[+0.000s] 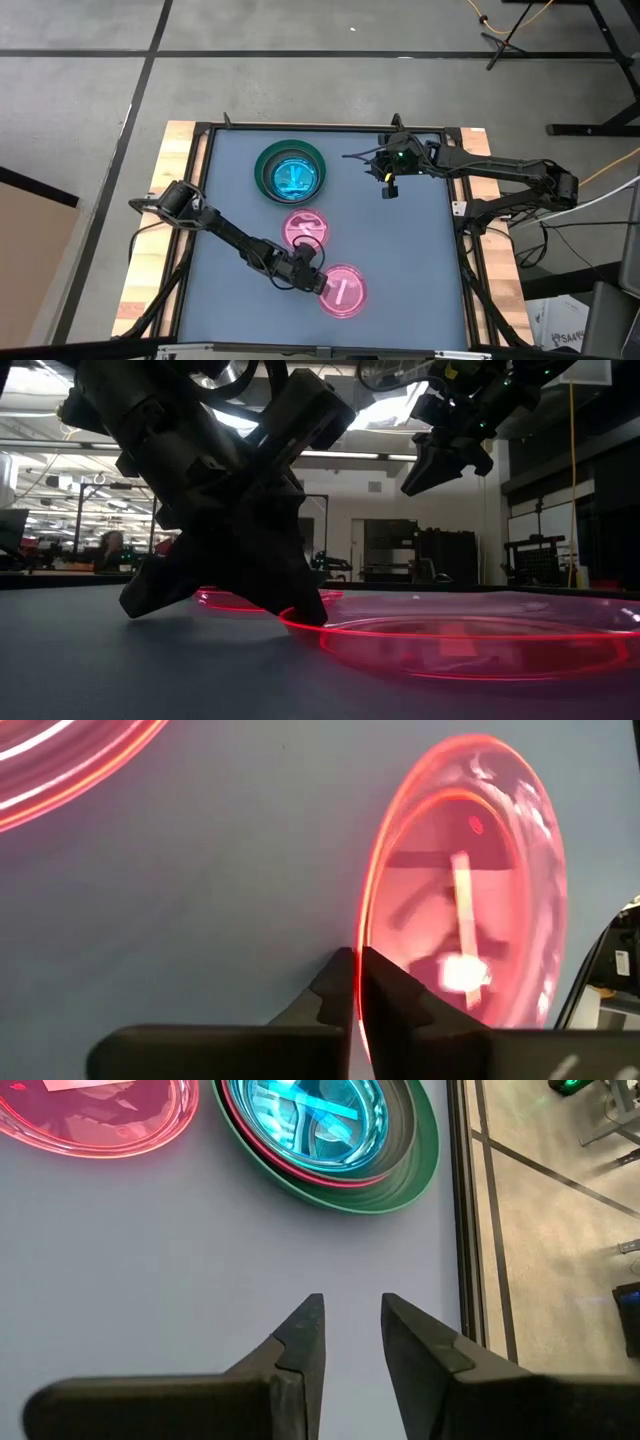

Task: Stack plastic plates
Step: Stack the bottom pink plate on the blue plate

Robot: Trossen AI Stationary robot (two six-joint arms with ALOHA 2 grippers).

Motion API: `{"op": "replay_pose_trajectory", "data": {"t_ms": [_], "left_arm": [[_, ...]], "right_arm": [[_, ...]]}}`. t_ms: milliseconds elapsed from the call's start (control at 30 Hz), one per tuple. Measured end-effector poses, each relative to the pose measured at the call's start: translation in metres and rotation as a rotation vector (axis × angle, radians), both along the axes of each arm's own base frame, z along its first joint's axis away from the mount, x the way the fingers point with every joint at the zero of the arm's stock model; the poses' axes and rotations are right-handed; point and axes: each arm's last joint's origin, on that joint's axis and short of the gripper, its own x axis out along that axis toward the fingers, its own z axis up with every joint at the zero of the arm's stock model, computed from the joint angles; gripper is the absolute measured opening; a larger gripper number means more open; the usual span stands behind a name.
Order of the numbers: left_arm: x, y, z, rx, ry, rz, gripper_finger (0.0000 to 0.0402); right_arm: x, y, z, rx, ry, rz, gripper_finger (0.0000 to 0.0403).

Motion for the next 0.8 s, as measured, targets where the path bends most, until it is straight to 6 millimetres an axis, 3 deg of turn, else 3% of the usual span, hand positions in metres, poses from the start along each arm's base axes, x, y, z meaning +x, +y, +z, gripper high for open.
{"op": "replay_pose_trajectory", "data": {"t_ms": [367, 800], "left_arm": [[0.000, 0.000, 0.000, 0.001, -0.002, 0.002, 0.0001], [-0.001, -0.001, 0.014, -0.009, -0.023, -0.067, 0.0000]], "right_arm": [[0.000, 0.000, 0.000, 0.000, 0.000, 0.000, 0.0092], [0.000, 0.000, 0.000, -0.001, -0.004, 0.000, 0.0092]]}}
